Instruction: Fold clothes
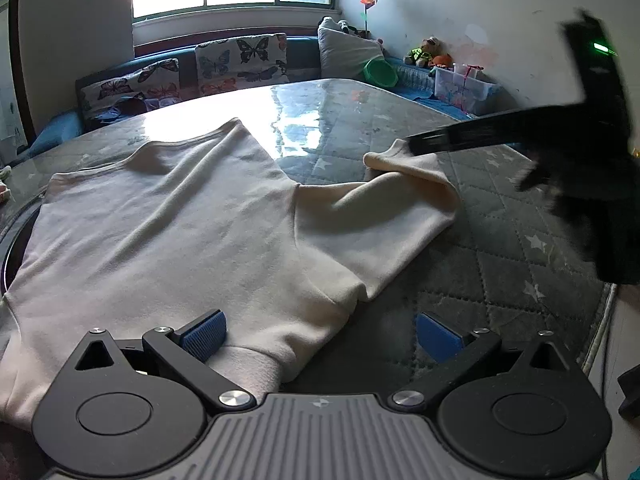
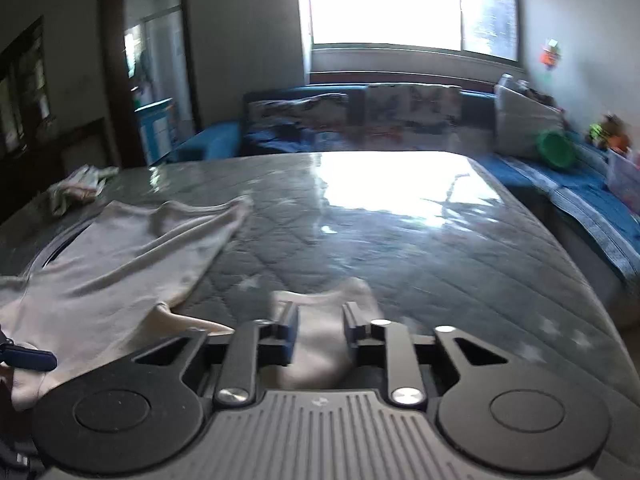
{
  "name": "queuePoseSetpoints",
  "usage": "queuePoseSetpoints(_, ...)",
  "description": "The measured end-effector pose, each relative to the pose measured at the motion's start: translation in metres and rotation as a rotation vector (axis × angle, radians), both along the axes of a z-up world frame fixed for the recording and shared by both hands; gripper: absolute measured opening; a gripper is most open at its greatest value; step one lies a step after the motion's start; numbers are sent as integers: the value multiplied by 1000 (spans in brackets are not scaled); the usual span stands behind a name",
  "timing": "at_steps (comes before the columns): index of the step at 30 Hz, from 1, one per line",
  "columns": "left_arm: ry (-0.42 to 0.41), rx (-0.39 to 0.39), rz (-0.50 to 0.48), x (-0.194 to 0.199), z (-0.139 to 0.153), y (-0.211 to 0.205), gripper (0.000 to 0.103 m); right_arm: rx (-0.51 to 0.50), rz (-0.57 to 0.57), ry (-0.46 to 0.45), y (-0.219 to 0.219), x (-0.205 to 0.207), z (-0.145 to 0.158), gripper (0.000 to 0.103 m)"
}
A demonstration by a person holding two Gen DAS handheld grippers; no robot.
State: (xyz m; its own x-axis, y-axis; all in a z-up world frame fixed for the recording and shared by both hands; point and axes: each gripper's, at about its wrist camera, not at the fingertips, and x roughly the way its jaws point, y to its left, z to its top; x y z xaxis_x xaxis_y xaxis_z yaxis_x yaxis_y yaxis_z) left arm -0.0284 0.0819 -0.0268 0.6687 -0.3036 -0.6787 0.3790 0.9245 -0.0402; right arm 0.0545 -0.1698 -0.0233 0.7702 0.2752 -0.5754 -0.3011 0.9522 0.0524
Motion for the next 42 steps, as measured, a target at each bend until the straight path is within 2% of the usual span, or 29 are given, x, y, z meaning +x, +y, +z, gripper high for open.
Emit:
queuePoseSetpoints(6,-7,3,-8,-4,1,-1,103,-69,44,43,34,20,-16,31)
queuePoseSetpoints(9,-1,-17,-29,-4,5,-1,103,-102,36,59,38,23,-24,28)
queuePoseSetpoints(10,-2,-23,-37,-4,6,-1,103,-104,27,56,35,22,-25,26)
queuePoseSetpoints(11,-7,-24,-42,-3,8,-1,103,-103,20,55,33,21,-24,17)
queuePoseSetpoints(13,-16,-24,-49,-1,11,-3,103,-106,4,43,27,16,-22,10)
queuePoseSetpoints(17,-23,-20,-63,7,14,-10,103,-114,-33,-9,11,2,-14,5)
queuePoseSetpoints(23,-26,-10,-90,13,11,-19,103,-111,-137,-75,-25,-29,0,3)
queuePoseSetpoints(25,-25,-14,-100,14,11,-20,103,-109,-185,-76,-38,-39,0,3)
queuePoseSetpoints(27,-26,-12,-110,14,10,-23,103,-105,-224,-40,-50,-44,-4,3)
queuePoseSetpoints(30,-29,-15,-128,15,11,-26,103,-93,-269,0,-62,-51,-10,7)
queuePoseSetpoints(33,-31,-15,-142,18,12,-30,103,-96,-285,-18,-62,-55,-10,15)
queuePoseSetpoints(35,-28,-16,-152,20,11,-33,103,-72,-277,-45,-60,-53,-5,32)
queuePoseSetpoints(36,-26,-18,-157,20,10,-34,103,-60,-266,-55,-58,-51,-3,36)
queuePoseSetpoints(39,-9,-15,-161,19,6,-37,103,-28,-179,-54,-49,-38,-2,37)
queuePoseSetpoints(42,0,-19,-160,18,4,-37,103,-25,-116,1,-40,-19,-12,41)
